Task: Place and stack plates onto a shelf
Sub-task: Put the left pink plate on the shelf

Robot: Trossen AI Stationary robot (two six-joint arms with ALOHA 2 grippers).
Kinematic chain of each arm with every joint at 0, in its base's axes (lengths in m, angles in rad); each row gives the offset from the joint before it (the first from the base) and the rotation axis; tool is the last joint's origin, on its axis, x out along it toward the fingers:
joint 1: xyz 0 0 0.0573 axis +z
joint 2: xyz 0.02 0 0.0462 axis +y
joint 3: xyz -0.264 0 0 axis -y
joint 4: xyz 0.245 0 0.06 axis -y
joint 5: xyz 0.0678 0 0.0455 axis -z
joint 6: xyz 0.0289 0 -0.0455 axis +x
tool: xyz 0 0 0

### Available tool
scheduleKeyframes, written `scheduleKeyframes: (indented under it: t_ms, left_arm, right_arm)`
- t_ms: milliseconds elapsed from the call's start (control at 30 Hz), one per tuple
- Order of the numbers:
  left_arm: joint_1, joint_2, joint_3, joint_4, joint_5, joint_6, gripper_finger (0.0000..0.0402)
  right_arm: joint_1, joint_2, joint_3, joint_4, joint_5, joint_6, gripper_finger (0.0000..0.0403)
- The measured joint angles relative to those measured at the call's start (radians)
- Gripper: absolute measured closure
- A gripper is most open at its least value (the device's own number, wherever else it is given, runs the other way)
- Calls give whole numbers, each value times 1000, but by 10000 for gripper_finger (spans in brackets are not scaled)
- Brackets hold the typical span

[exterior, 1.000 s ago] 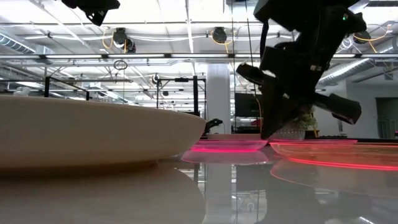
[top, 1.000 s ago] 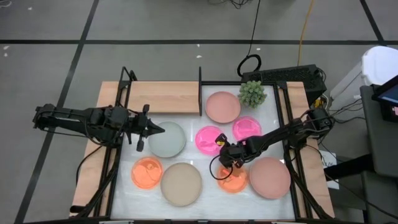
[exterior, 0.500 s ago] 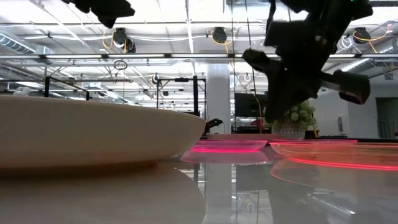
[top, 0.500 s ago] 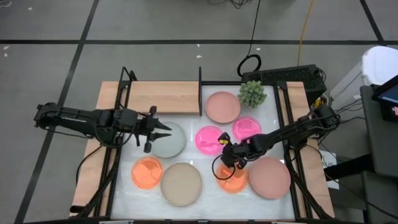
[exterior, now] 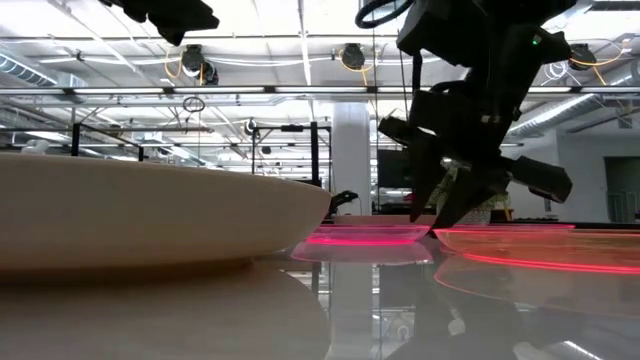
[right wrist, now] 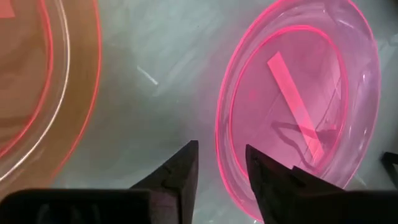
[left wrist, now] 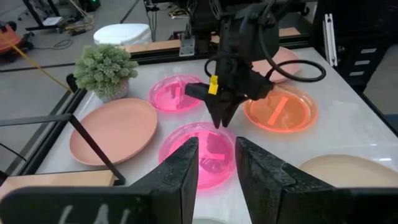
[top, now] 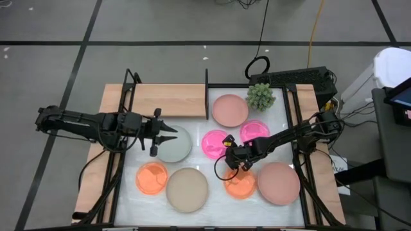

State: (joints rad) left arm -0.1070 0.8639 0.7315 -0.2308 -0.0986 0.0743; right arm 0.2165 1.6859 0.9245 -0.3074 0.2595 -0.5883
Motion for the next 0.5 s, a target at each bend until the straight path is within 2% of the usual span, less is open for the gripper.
scheduleKeyframes:
  t_ms: [167, 300, 500]
  left_arm:
    - [0, 0, 0, -3, 0, 7, 289]
    - [0, 0, 0, -3, 0, 7, 289]
    - [0, 0, 0, -4, 0, 7, 289]
  right_arm:
    - [-17, 0, 0, 8, -11, -4, 317]
    - [-32, -1, -39, 67, -78, -28, 348]
    - [-32, -4, -94, 155, -77, -33, 383]
